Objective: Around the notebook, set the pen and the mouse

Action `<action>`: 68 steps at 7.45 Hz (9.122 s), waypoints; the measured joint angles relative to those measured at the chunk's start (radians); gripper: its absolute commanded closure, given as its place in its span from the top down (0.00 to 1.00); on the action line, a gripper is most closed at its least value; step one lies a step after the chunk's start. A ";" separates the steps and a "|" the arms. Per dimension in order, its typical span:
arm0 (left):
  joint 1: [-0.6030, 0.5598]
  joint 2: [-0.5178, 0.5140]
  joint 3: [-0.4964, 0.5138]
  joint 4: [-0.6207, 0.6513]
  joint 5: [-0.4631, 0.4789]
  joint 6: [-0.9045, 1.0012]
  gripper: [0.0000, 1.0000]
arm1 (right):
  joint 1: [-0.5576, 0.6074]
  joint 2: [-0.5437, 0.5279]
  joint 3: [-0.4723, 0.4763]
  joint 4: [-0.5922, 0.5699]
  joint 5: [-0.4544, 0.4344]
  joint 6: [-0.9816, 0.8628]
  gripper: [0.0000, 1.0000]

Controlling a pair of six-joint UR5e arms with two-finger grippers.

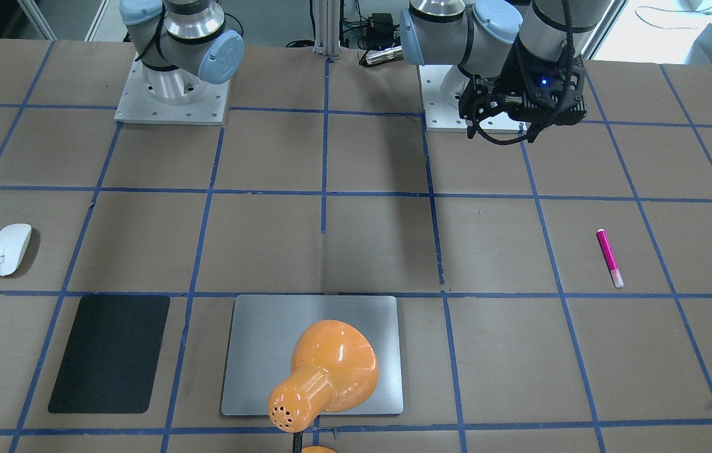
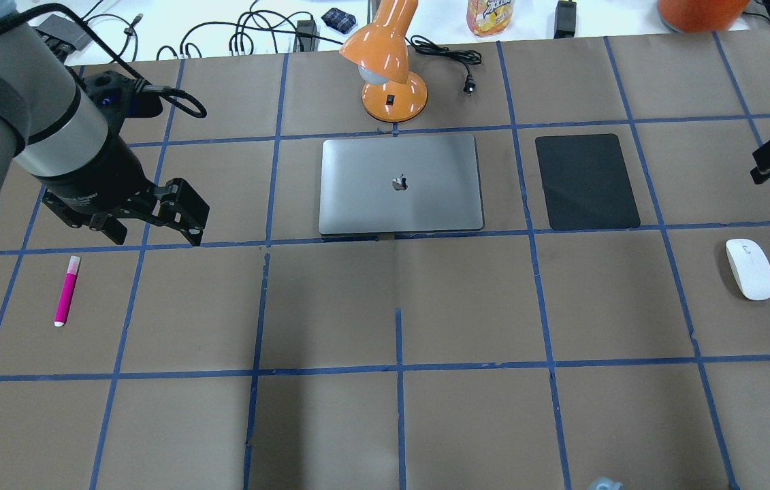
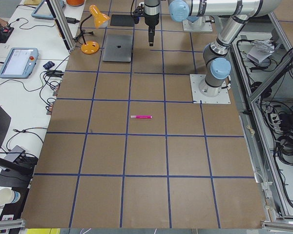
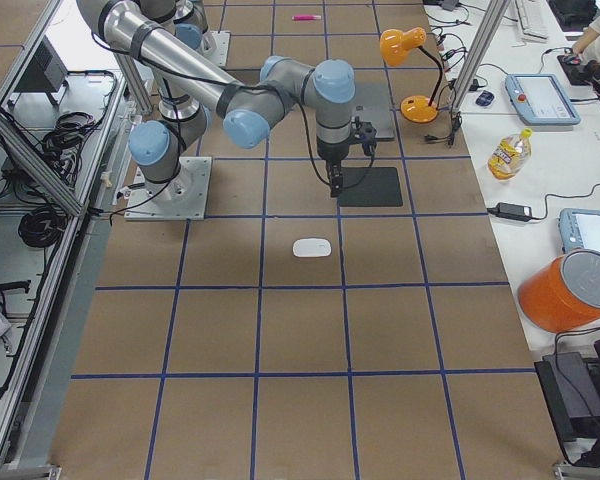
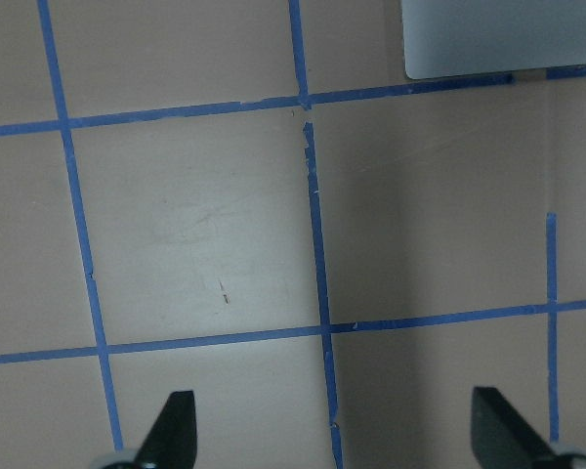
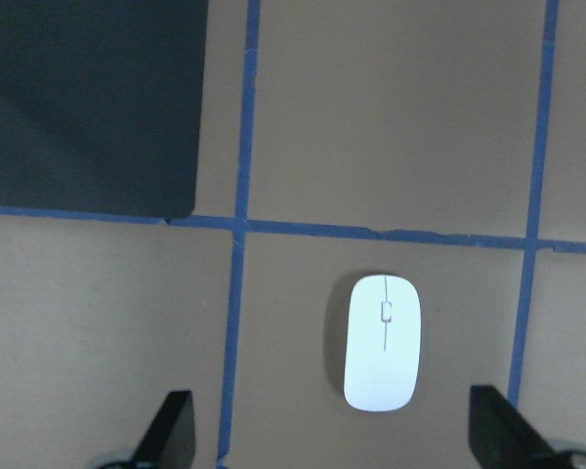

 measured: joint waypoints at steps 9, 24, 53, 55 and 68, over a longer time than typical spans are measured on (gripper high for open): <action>0.571 -0.169 -0.274 0.508 0.012 0.514 1.00 | -0.138 0.233 0.266 -0.436 0.008 -0.079 0.88; 0.652 -0.494 -0.297 0.772 0.005 0.596 0.00 | 0.207 0.273 0.133 -0.491 0.036 0.338 0.60; -0.594 -0.629 -0.053 0.830 0.057 -2.027 0.03 | 0.628 -0.029 -0.344 0.409 -0.022 0.758 1.00; -0.608 -0.647 -0.043 0.840 0.057 -2.039 1.00 | 0.627 -0.028 -0.344 0.410 -0.023 0.757 1.00; -0.203 -0.374 0.090 0.455 -0.020 -0.661 1.00 | 0.625 -0.023 -0.350 0.398 -0.020 0.748 1.00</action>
